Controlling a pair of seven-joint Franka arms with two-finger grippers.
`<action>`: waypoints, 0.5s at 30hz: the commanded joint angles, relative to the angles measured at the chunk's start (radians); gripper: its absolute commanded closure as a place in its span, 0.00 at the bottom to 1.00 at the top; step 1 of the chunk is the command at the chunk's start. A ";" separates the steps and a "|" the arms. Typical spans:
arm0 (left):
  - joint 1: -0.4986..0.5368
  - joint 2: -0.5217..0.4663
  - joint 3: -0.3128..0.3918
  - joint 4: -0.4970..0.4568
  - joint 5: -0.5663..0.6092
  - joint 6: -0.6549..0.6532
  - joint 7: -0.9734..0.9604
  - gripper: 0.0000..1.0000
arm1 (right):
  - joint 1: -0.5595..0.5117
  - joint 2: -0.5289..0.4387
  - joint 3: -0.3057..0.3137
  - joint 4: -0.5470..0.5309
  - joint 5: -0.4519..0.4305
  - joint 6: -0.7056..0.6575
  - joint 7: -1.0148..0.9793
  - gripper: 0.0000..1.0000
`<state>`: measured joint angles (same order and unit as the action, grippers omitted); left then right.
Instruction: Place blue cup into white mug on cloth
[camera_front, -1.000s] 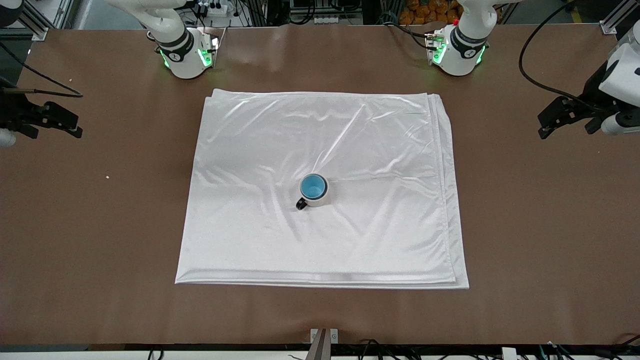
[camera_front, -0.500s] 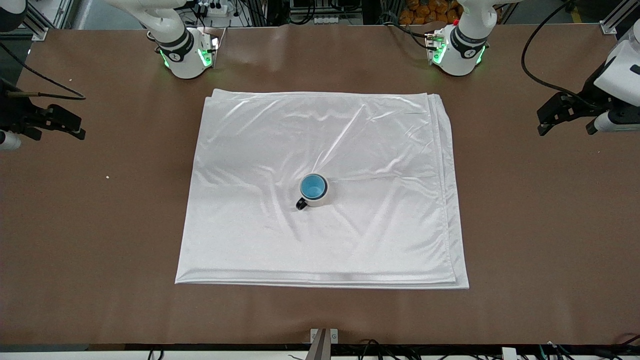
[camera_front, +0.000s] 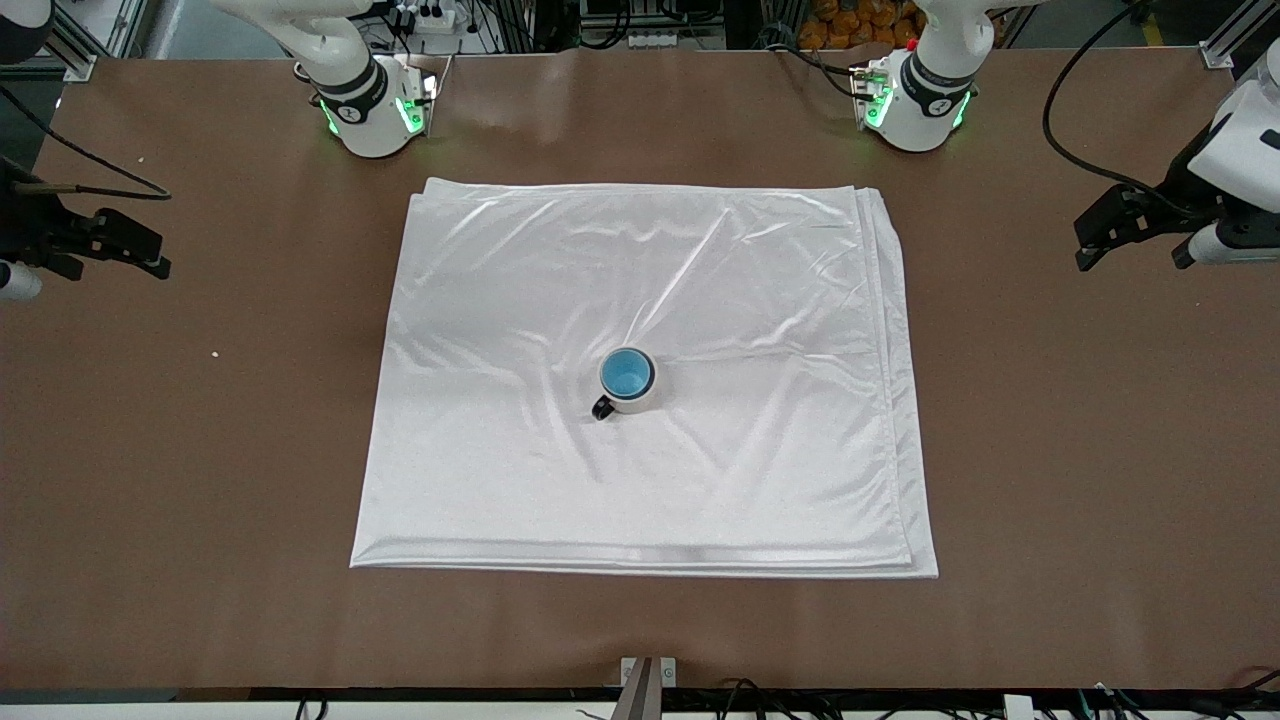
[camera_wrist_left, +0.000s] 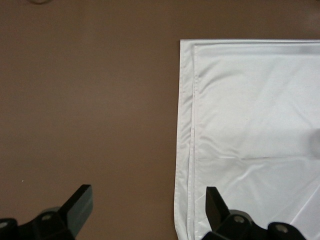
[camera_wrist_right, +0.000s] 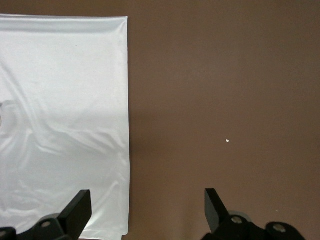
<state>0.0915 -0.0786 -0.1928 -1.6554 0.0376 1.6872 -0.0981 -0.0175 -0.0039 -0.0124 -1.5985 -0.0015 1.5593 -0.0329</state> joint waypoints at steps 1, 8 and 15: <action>0.008 -0.007 0.000 0.008 -0.025 -0.017 -0.011 0.00 | -0.007 0.001 0.002 0.015 0.011 -0.011 -0.015 0.00; 0.008 -0.007 0.000 0.008 -0.025 -0.017 -0.038 0.00 | -0.007 0.001 0.002 0.017 0.011 -0.013 -0.015 0.00; 0.008 -0.007 0.000 0.006 -0.025 -0.017 -0.038 0.00 | -0.009 -0.001 0.002 0.017 0.011 -0.013 -0.016 0.00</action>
<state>0.0920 -0.0786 -0.1917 -1.6554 0.0376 1.6868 -0.1248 -0.0175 -0.0039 -0.0124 -1.5985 -0.0015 1.5593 -0.0330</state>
